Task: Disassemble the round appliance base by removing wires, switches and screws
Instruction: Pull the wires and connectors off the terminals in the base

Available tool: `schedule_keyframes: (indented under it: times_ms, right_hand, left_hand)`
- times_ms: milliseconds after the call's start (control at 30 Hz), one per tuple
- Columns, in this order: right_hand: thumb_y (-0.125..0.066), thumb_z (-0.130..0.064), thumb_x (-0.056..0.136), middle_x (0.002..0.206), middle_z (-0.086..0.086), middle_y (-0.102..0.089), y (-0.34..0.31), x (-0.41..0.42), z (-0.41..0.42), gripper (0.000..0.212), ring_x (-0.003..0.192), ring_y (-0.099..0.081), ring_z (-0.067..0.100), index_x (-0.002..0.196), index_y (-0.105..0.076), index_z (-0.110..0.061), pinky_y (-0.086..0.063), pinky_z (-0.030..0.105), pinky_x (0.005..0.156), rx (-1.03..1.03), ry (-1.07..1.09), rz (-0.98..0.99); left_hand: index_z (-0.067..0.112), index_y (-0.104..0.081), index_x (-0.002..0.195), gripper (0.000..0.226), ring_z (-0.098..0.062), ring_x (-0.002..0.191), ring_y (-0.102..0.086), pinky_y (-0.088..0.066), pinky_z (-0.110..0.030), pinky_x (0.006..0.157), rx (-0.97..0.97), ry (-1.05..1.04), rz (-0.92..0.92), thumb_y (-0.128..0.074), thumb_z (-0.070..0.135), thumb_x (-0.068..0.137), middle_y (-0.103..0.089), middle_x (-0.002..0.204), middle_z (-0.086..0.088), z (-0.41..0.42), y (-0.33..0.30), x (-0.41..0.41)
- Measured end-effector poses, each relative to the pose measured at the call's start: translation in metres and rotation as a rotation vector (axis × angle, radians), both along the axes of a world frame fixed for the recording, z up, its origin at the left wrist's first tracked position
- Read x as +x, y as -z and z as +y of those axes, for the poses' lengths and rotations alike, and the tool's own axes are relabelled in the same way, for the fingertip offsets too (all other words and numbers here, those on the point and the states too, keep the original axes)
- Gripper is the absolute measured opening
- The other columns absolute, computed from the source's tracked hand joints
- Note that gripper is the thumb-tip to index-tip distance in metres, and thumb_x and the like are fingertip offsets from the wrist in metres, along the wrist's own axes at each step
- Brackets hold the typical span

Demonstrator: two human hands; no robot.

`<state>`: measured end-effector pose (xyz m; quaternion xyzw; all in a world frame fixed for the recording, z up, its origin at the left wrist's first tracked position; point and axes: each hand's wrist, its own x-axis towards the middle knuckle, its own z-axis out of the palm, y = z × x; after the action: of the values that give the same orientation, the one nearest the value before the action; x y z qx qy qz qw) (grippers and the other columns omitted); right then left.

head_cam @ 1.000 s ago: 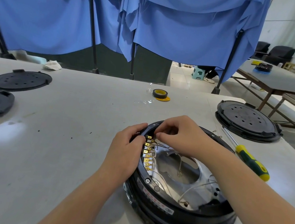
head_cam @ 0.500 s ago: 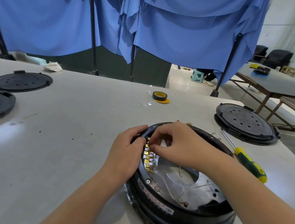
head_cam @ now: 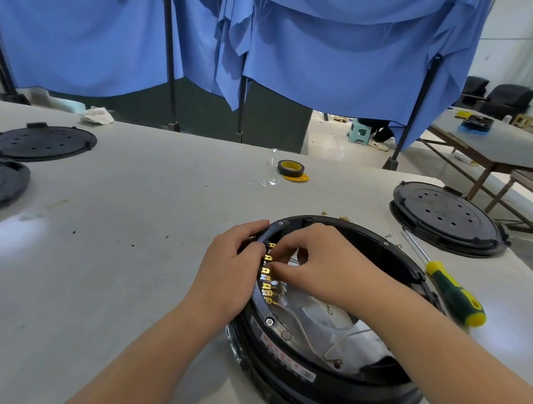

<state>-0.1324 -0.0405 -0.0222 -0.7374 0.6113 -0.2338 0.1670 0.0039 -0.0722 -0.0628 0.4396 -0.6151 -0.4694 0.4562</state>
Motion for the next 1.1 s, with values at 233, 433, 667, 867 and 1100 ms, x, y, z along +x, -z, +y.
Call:
schedule_keyframes:
  times_ms: [233, 433, 667, 867, 1100]
  right_hand:
    - [-0.067, -0.03, 0.079, 0.074, -0.011, -0.07, 0.0, -0.0022, 0.0009, 0.01, 0.056, -0.052, -0.01, 0.08, -0.075, -0.024, -0.033, 0.011, 0.055, 0.012, 0.029, 0.039]
    - [-0.068, -0.031, 0.079, 0.073, -0.014, -0.068, 0.0002, -0.0053, 0.0021, 0.009, 0.059, -0.052, -0.012, 0.082, -0.075, -0.026, -0.035, 0.008, 0.051, 0.003, 0.012, -0.001]
    - [-0.066, -0.023, 0.077, 0.068, -0.017, -0.065, -0.0018, -0.0081, 0.0058, 0.008, 0.055, -0.05, -0.001, 0.078, -0.071, -0.029, -0.038, 0.011, 0.053, -0.035, -0.034, -0.103]
    - [-0.07, -0.025, 0.073, 0.074, -0.009, -0.067, -0.0008, -0.0063, 0.0078, 0.007, 0.052, -0.044, 0.003, 0.077, -0.072, -0.03, -0.038, 0.016, 0.051, -0.002, -0.094, -0.073]
    - [-0.071, -0.032, 0.072, 0.066, -0.01, -0.063, 0.0019, -0.0054, 0.0067, 0.003, 0.058, -0.051, 0.001, 0.071, -0.073, -0.03, -0.039, 0.019, 0.055, 0.019, -0.068, -0.009]
  left_hand:
    - [0.016, -0.061, 0.125, 0.041, -0.013, 0.113, -0.059, -0.046, -0.029, 0.098, 0.0, -0.005, 0.002, -0.047, 0.0, 0.09, -0.065, 0.121, 0.001, 0.0005, -0.0007, 0.0001]
    - [0.016, -0.061, 0.126, 0.041, -0.014, 0.113, -0.059, -0.047, -0.034, 0.1, 0.008, -0.004, 0.002, -0.046, 0.001, 0.09, -0.064, 0.123, -0.001, 0.0014, -0.0013, 0.0001]
    - [0.016, -0.061, 0.125, 0.041, -0.014, 0.112, -0.059, -0.046, -0.03, 0.098, 0.014, -0.005, -0.005, -0.046, 0.001, 0.09, -0.065, 0.122, 0.0, 0.0016, -0.0019, 0.0002]
    - [0.017, -0.06, 0.126, 0.041, -0.014, 0.114, -0.058, -0.045, -0.033, 0.102, 0.007, -0.006, -0.022, -0.046, 0.002, 0.09, -0.064, 0.123, 0.0, 0.0015, -0.0017, -0.0001]
    - [0.017, -0.06, 0.128, 0.043, -0.013, 0.113, -0.058, -0.046, -0.028, 0.096, 0.006, -0.002, -0.033, -0.046, 0.002, 0.09, -0.064, 0.123, 0.001, 0.0019, -0.0018, 0.0005]
